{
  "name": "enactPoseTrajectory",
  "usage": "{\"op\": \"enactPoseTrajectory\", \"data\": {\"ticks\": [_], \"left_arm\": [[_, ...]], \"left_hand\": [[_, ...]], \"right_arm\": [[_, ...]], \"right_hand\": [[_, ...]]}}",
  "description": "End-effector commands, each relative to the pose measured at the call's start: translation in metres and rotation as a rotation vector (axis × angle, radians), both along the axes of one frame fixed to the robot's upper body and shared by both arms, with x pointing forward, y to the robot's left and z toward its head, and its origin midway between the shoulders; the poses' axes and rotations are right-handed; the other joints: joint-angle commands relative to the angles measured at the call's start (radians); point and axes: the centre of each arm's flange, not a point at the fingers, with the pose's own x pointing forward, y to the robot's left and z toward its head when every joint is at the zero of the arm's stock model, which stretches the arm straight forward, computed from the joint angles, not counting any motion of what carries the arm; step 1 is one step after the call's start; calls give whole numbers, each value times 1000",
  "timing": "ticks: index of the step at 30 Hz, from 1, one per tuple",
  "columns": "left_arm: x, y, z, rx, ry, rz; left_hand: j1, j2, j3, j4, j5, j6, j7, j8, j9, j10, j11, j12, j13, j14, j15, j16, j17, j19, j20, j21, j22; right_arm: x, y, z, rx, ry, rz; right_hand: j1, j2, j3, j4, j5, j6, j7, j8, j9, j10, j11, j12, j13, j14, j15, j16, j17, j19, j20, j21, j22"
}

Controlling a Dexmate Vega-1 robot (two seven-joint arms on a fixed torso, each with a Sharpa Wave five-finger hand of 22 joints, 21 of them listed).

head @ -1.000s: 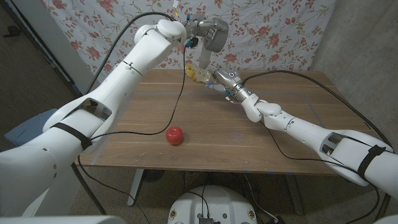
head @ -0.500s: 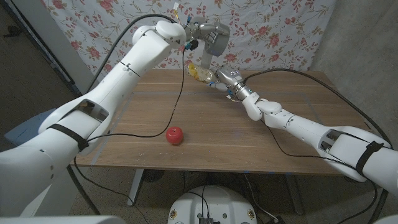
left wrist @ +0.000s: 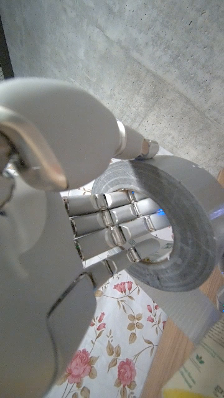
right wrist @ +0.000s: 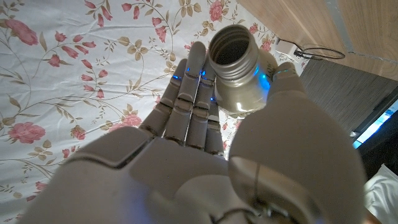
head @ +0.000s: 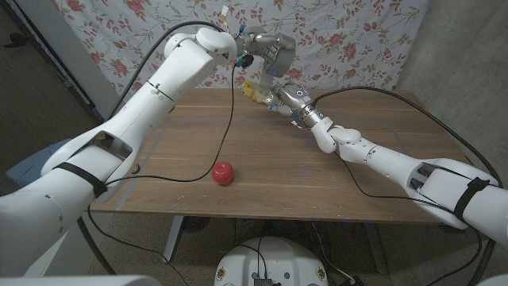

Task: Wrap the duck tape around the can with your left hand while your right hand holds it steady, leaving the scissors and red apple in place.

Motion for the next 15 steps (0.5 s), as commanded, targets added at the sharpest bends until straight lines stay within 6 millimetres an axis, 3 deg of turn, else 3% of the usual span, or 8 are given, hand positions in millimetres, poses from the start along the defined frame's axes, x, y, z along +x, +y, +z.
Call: {"op": "enactPoseTrajectory", "data": {"ticks": [1, 7, 15], "left_arm": [[-33, 10, -14, 0, -38, 80], [-39, 15, -25, -18, -35, 68], [-32, 17, -41, -32, 24, 7]], "left_hand": [[139, 136, 187, 28, 4, 10, -2, -4, 1, 177, -171, -3, 1, 90, -136, 0, 5, 2, 2, 9, 1], [140, 136, 187, 27, 4, 12, -1, -7, 1, 180, -169, -4, 0, 92, -136, 0, 7, 3, 2, 11, 1], [142, 134, 188, 26, 2, 16, 2, -10, -2, 183, -169, -9, -4, 95, -134, 0, 9, 5, 2, 15, 1]], "right_arm": [[12, -18, 5, 43, -7, -84], [15, -28, 15, 82, -28, -117], [11, -39, 30, 133, -73, -134]], "right_hand": [[151, 149, -1, 6, 8, 469, -243, 0, 4, 122, -122, 0, 3, 91, -195, -2, 3, -5, -99, 10, 2], [154, 150, -3, 6, 9, 469, -242, -3, 4, 122, -120, -2, 3, 92, -195, -4, 6, -6, -98, 14, 1], [155, 151, -6, 7, 10, 472, -243, -3, 6, 125, -120, -2, 6, 94, -195, -5, 8, -7, -98, 16, 1]]}}
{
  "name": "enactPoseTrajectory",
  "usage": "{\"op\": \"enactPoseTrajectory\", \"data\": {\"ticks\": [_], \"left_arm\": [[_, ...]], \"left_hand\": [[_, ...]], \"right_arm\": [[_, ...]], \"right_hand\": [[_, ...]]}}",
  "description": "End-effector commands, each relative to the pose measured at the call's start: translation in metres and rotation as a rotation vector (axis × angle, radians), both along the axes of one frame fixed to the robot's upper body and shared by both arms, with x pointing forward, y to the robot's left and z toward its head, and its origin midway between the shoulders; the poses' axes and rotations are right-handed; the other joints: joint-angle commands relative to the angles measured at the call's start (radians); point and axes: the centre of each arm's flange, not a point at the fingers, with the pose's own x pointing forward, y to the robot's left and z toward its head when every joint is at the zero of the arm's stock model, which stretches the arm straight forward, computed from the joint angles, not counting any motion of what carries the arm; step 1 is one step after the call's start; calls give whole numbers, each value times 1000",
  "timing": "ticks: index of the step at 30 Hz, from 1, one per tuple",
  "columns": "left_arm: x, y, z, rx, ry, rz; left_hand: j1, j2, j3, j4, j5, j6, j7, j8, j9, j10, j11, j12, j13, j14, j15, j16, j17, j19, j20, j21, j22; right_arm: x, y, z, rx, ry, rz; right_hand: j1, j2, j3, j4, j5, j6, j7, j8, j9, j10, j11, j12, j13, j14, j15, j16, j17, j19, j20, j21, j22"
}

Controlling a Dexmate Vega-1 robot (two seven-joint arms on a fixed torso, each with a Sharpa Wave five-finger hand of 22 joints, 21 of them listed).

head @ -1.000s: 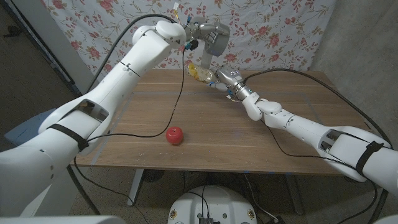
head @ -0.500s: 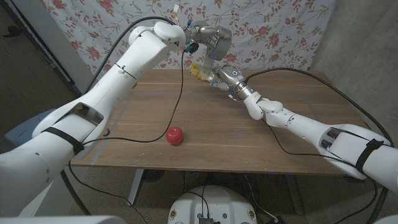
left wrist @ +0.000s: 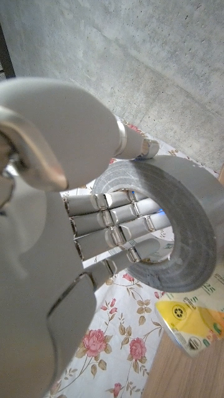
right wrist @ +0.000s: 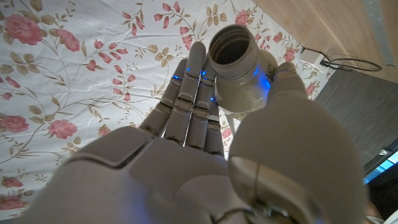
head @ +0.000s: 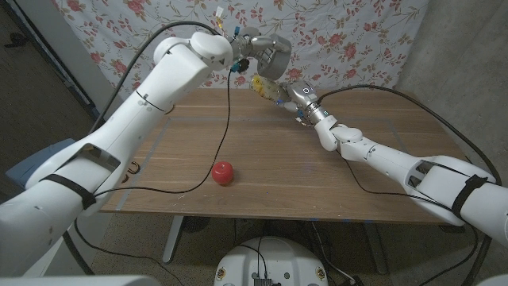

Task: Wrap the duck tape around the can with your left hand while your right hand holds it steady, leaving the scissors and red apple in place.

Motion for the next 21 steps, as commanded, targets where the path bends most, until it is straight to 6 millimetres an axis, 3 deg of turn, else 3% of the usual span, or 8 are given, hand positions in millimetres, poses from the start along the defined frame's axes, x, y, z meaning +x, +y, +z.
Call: {"op": "enactPoseTrajectory", "data": {"ticks": [1, 13, 21], "left_arm": [[0, 5, -27, -28, 70, -70], [29, 5, -57, -71, 222, -161], [29, 5, -65, -84, 232, -180]], "left_hand": [[140, 134, 188, 28, 3, 8, 2, -3, 2, 180, -171, -4, -2, 90, -133, 1, 3, 6, 1, 12, 0], [141, 132, 194, 26, 2, 8, 6, -11, 2, 180, -169, -13, -6, 91, -129, -7, -1, 6, -1, 18, -1], [141, 133, 194, 27, 2, 6, 4, -12, 9, 177, -169, -14, -1, 90, -129, -10, 0, 4, 0, 21, -1]], "right_arm": [[-3, -19, 22, 79, -62, -39], [-14, -14, 40, 116, -110, -25], [-10, -13, 41, 111, -110, -50]], "right_hand": [[153, 153, -3, 5, 7, 470, -243, 1, 6, 122, -116, 6, 6, 92, -194, -1, 4, -7, -98, 9, 1], [153, 154, -8, 7, 8, 474, -240, -1, 7, 129, -114, 5, 6, 95, -193, -4, 8, -7, -96, 14, 0], [155, 154, -11, 9, 9, 474, -240, -2, 10, 127, -114, 4, 9, 99, -193, -4, 11, -8, -96, 18, -1]]}}
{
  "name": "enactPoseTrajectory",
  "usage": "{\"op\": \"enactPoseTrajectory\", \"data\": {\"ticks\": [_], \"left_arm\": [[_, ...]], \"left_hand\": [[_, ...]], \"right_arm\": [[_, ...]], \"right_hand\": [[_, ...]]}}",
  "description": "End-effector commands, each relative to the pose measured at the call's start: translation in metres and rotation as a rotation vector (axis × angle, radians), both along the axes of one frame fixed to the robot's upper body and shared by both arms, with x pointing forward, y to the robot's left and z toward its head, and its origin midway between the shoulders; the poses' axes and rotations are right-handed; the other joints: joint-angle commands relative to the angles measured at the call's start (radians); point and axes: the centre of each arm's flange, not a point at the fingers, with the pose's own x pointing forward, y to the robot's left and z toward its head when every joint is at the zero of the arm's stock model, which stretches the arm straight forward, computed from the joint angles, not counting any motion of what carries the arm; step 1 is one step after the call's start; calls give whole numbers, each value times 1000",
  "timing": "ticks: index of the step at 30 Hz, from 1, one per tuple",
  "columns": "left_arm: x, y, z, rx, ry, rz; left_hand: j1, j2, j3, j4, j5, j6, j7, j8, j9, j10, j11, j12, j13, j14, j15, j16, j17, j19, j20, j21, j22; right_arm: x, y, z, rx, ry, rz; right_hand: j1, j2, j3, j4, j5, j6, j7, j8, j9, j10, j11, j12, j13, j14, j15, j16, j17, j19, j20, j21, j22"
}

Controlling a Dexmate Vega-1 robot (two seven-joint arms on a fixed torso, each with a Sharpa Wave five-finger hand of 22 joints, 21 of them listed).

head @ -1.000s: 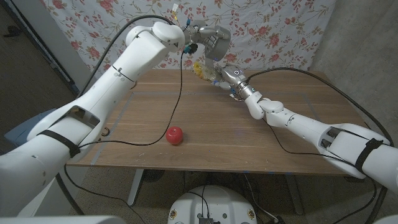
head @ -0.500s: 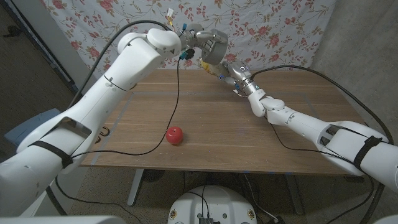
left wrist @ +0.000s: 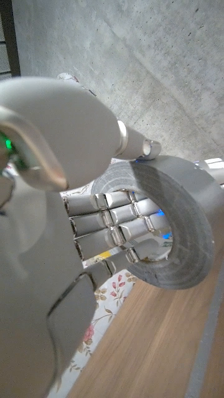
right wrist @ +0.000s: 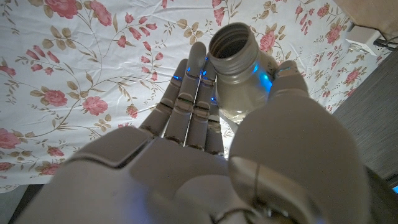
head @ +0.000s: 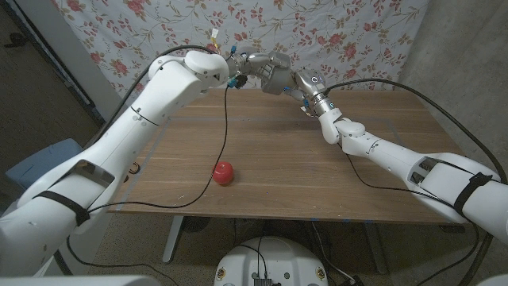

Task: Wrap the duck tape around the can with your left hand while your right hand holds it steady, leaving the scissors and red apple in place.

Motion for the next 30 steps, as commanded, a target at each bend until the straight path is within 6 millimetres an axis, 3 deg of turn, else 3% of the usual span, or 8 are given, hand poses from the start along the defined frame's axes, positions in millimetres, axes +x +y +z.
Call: {"op": "enactPoseTrajectory", "data": {"ticks": [1, 9, 25, 30], "left_arm": [[7, 1, -19, -30, 65, -62], [10, 1, -30, -7, 105, -68], [41, 19, -74, 1, 303, 25], [39, 24, -83, 20, 254, 159]], "left_hand": [[133, 140, 173, 49, 5, 1, -1, 0, 8, 172, -172, 7, 4, 88, -128, 1, 4, 3, 2, 6, -1], [131, 140, 175, 51, 7, 3, -1, 1, 15, 170, -172, 5, 10, 92, -127, -2, 3, 0, 3, 9, -2], [134, 137, 178, 47, 7, 14, 3, -5, 12, 184, -174, -1, 5, 102, -130, -4, 4, 10, -1, 17, -3], [135, 137, 179, 46, 7, 18, 4, -8, 8, 188, -173, -5, 1, 104, -130, -5, 5, 14, -3, 20, -3]], "right_arm": [[0, 1, 8, 17, -19, -22], [-1, -1, 10, 55, -52, -41], [4, -18, 18, 212, -113, -97], [6, -23, 21, 244, -121, -103]], "right_hand": [[152, 156, 1, 5, 4, 472, -236, -2, 5, 126, -112, -1, 1, 98, -192, 0, 6, -4, -96, 11, -1], [155, 156, -3, 5, 5, 474, -236, -4, 7, 128, -112, -3, 1, 99, -192, -2, 10, -6, -94, 14, -1], [158, 156, -9, 8, 6, 480, -235, -7, 8, 141, -113, -3, 2, 103, -190, -4, 18, -7, -85, 22, -2], [159, 156, -12, 8, 6, 483, -233, -8, 8, 143, -116, -5, 1, 104, -191, -4, 22, -8, -84, 24, -3]]}}
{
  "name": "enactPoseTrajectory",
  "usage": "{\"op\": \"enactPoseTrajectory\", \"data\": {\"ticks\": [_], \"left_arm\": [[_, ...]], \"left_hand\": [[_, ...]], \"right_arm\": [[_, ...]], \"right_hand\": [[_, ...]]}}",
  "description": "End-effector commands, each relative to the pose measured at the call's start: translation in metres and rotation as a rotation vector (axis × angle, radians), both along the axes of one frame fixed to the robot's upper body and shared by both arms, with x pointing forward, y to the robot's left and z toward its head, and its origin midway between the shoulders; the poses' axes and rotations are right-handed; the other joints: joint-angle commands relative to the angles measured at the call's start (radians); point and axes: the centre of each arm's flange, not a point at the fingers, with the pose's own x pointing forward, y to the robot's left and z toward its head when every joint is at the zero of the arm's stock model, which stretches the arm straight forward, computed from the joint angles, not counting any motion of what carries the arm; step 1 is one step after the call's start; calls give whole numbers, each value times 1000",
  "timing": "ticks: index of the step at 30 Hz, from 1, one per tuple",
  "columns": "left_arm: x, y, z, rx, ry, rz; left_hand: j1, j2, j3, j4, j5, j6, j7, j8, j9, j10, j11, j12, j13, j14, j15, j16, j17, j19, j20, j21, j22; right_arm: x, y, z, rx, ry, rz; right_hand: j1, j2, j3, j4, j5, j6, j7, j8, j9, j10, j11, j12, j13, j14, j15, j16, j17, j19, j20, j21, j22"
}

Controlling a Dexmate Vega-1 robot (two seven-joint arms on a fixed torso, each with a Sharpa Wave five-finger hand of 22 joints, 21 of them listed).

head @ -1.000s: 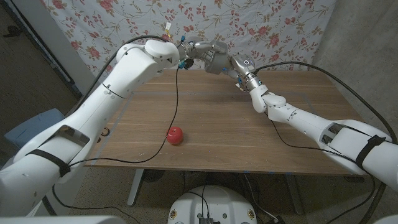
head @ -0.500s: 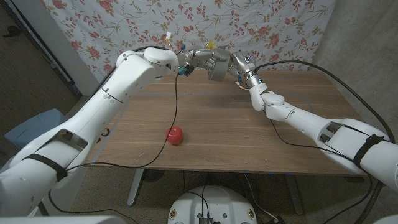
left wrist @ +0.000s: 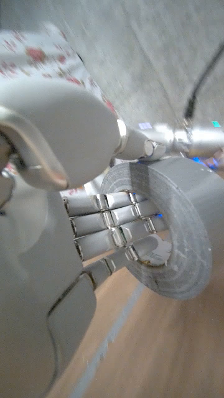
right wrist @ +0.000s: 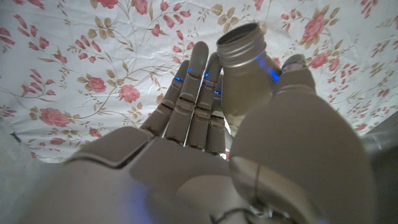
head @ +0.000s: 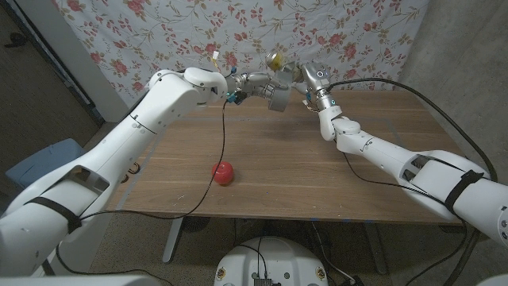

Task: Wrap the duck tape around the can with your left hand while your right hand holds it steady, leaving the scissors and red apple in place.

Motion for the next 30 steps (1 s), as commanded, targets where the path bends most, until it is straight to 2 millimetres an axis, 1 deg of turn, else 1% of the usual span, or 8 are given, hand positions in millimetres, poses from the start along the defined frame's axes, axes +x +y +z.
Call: {"op": "enactPoseTrajectory", "data": {"ticks": [1, 3, 6, 12, 15, 19, 23, 30], "left_arm": [[3, 11, -20, 50, -26, 195], [-5, 14, -21, 80, -108, 315], [-9, 19, -20, 92, -167, 423], [-7, 31, -14, 104, -201, 553], [-1, 38, -13, 96, -211, 590], [11, 44, -14, 70, -188, 575], [24, 47, -12, 11, -152, 485], [37, 41, -6, -36, -127, 376]], "left_hand": [[139, 133, 117, 109, 5, 5, -8, 4, -3, 179, -184, -6, -8, 90, -143, -4, -4, 13, -3, 7, 3], [139, 133, 118, 108, 4, 6, -7, 1, -5, 182, -186, -11, -17, 92, -144, -5, -5, 15, -6, 9, 3], [138, 132, 119, 109, 4, 6, -6, -2, -7, 182, -184, -14, -20, 91, -145, -9, -8, 15, -7, 10, 3], [136, 131, 121, 110, 3, 7, -6, -4, -7, 182, -184, -19, -23, 93, -145, -13, -12, 15, -8, 11, 2], [135, 130, 122, 110, 3, 9, -6, -5, -8, 183, -185, -21, -23, 92, -146, -16, -14, 15, -9, 12, 2], [134, 132, 120, 112, 2, 9, -7, -8, -9, 183, -184, -25, -27, 87, -143, -17, -11, 10, -10, 11, 2], [132, 131, 119, 112, 2, 5, -8, -10, -6, 181, -185, -26, -25, 85, -142, -19, -11, 7, -11, 11, 2], [131, 133, 117, 114, 2, 2, -10, -10, 2, 178, -184, -22, -12, 82, -143, -19, -7, 2, -11, 11, 1]], "right_arm": [[5, -8, 0, 78, -19, -12], [6, -11, 1, 74, -18, -10], [7, -11, 2, 71, -23, -5], [3, -12, 0, 81, -46, 15], [-1, -14, -2, 106, -64, 50], [-9, -16, -5, 132, -102, 102], [-18, -13, -5, 181, -103, 195], [-31, -6, -4, 251, -32, 401]], "right_hand": [[152, 164, 4, 1, 8, 317, -189, 9, 4, 131, -122, 0, 2, 77, -167, -4, 5, -1, -76, 8, 2], [152, 164, 4, 1, 8, 318, -188, 9, 4, 130, -122, -1, 2, 76, -168, -5, 6, 0, -76, 9, 2], [153, 164, 2, 1, 8, 318, -188, 7, 4, 132, -123, 0, 4, 76, -168, -5, 8, -1, -76, 10, 2], [154, 163, -1, 2, 8, 319, -188, 6, 5, 133, -124, -2, 3, 74, -168, -7, 12, -3, -77, 12, 2], [154, 164, -1, 3, 8, 319, -189, 5, 6, 135, -122, -2, 2, 74, -168, -7, 13, -3, -77, 13, 1], [155, 164, -3, 3, 8, 318, -189, 4, 7, 134, -123, -3, 3, 73, -168, -8, 15, -5, -77, 14, 1], [156, 164, -4, 3, 8, 320, -191, 2, 6, 135, -125, -5, 2, 72, -168, -9, 17, -6, -78, 15, 1], [157, 164, -8, 5, 8, 320, -190, 0, 8, 132, -123, -6, 5, 71, -168, -10, 22, -5, -84, 18, 1]]}}
